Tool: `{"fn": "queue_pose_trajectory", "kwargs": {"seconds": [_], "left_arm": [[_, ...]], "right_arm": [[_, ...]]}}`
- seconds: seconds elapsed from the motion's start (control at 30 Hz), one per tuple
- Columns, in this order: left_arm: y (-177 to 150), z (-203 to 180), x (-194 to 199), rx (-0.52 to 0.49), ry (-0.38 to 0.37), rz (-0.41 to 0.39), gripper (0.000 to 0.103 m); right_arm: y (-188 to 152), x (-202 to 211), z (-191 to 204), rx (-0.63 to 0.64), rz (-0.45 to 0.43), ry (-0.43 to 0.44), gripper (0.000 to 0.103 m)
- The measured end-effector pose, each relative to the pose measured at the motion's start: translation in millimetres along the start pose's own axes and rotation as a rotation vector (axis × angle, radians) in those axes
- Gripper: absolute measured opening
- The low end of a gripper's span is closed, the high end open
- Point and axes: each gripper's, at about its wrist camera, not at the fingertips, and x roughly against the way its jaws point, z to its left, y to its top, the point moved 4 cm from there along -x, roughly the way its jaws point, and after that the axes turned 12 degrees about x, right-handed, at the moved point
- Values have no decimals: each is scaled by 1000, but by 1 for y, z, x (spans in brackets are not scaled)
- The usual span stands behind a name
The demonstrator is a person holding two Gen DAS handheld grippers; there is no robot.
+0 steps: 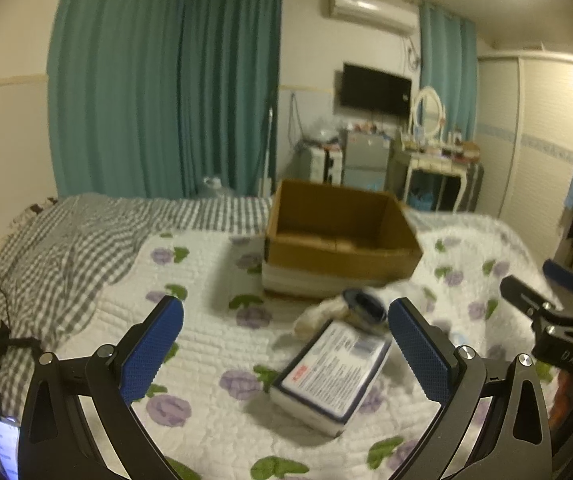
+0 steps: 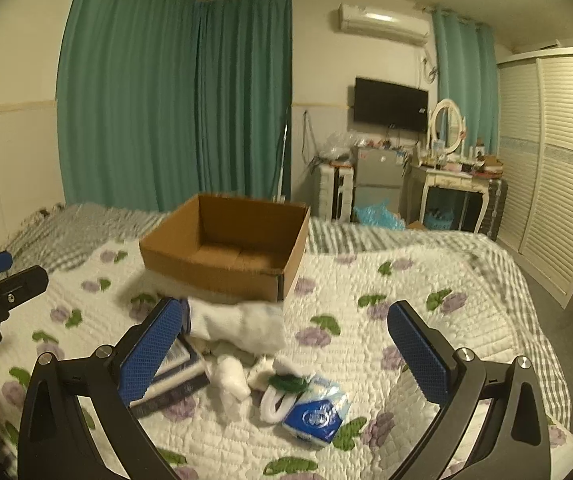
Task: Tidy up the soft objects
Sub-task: 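Grasp the white tissue pack with the left gripper and lift it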
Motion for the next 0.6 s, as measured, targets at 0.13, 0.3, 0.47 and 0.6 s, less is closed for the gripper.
{"fn": "queue_pose_trajectory", "kwargs": {"seconds": [0.13, 0.3, 0.47, 0.6], "left_arm": [[-24, 3, -21, -22, -5, 65, 103], [-62, -6, -48, -95, -2, 194, 103], [-86, -7, -63, -126, 4, 272, 103], [-88, 3, -67, -75, -41, 294, 103]], "right_arm": [[-20, -19, 9, 41, 96, 37, 103], [-43, -39, 21, 82, 174, 57, 103], [-53, -54, 34, 100, 196, 126, 101], [-58, -66, 46, 117, 207, 206, 94]]}}
